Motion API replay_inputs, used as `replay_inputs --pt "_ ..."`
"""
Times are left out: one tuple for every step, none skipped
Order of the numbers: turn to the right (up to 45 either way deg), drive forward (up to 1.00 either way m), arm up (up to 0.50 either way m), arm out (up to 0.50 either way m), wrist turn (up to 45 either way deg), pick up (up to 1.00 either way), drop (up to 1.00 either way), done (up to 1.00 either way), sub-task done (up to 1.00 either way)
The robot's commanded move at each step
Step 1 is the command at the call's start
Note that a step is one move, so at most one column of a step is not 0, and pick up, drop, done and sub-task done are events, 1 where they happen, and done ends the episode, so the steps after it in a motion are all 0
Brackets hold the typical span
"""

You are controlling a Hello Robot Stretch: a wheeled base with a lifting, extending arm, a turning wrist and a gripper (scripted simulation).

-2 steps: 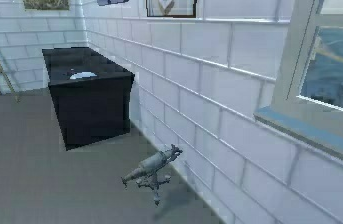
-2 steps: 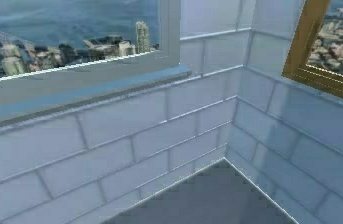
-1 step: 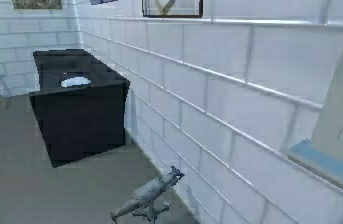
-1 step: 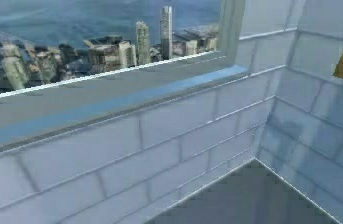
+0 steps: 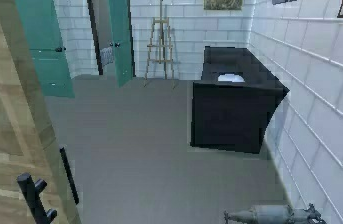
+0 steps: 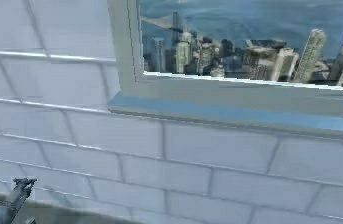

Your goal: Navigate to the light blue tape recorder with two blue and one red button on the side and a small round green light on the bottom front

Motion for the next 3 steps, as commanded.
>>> replay_inputs --pt "0.0 0.75 0.00 0.00 0.0 0.00 0.00 0.00 0.00" --pt "-45.0 0.00 0.00 0.00 0.0 0.00 0.00 0.00 0.00" --pt "0.0 1.00 0.00 0.00 0.0 0.00 0.00 0.00 0.00"
